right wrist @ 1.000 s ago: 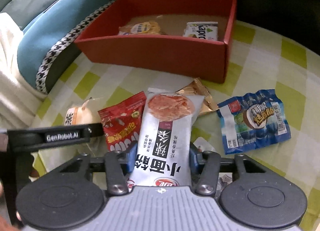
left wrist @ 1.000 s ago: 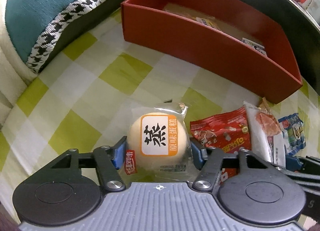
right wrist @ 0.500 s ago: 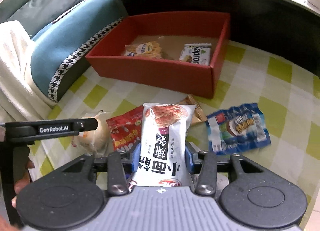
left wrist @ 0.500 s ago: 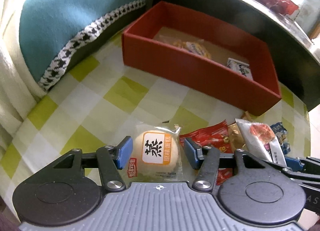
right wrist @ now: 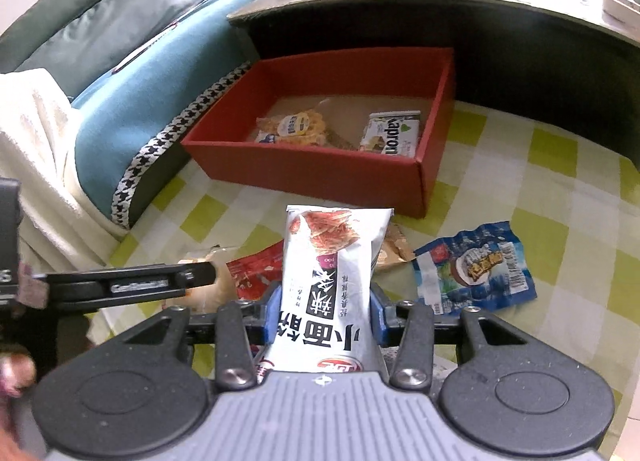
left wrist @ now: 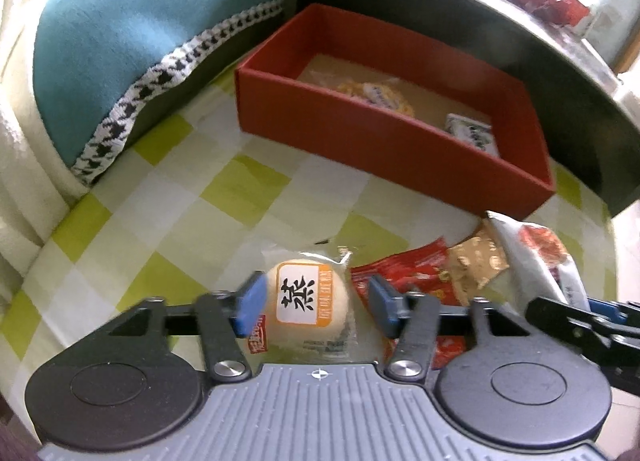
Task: Organize snacks
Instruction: 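Lift the bun bag and noodle packet off the cloth with both tools, then carry the bun bag and noodle packet over the red box with both tools, then lower both snacks into the red box and open both tools, then withdraw both tools from the red box toward the remaining snacks, then close the left tool on the blue packet while the right tool grasps the red spicy strip packet, then lift the blue packet and red strip packet off the cloth with both tools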
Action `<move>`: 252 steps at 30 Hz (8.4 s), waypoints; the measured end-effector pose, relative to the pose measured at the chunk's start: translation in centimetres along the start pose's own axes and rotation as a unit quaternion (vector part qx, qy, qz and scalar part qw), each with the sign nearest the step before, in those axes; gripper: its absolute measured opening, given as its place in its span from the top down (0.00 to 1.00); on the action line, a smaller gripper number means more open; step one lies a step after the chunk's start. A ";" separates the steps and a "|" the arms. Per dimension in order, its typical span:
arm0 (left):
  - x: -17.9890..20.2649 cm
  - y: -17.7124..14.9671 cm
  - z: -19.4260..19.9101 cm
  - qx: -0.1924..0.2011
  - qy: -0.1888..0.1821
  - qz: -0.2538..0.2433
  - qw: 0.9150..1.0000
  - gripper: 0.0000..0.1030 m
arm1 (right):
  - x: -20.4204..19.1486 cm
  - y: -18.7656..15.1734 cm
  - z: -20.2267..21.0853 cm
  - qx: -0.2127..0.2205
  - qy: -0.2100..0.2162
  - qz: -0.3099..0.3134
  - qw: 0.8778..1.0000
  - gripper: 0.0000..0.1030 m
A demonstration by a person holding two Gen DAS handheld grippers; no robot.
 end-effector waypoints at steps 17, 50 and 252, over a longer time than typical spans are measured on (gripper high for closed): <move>-1.2 -0.5 -0.8 -0.024 0.008 0.033 0.999 0.37 | -0.8 0.7 0.6 0.019 0.002 0.015 1.000 0.56; 4.5 11.3 -1.4 0.083 0.008 -0.012 0.996 0.37 | -0.4 11.2 -3.2 0.098 -0.037 0.006 0.994 0.56; 5.1 -9.6 0.3 -0.057 0.020 -0.085 0.995 0.21 | 1.7 -13.5 2.2 -0.056 -0.178 0.057 0.981 0.37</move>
Point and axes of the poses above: each gripper's, at about its wrist camera, not at the fingertips, and z roughly against the way its jaws point, x to its right, y to its top, the point moved 2 cm from there along -z, roughly the way its jaws point, and after that the axes turned 8 degrees about -z, right-handed, at the moved point
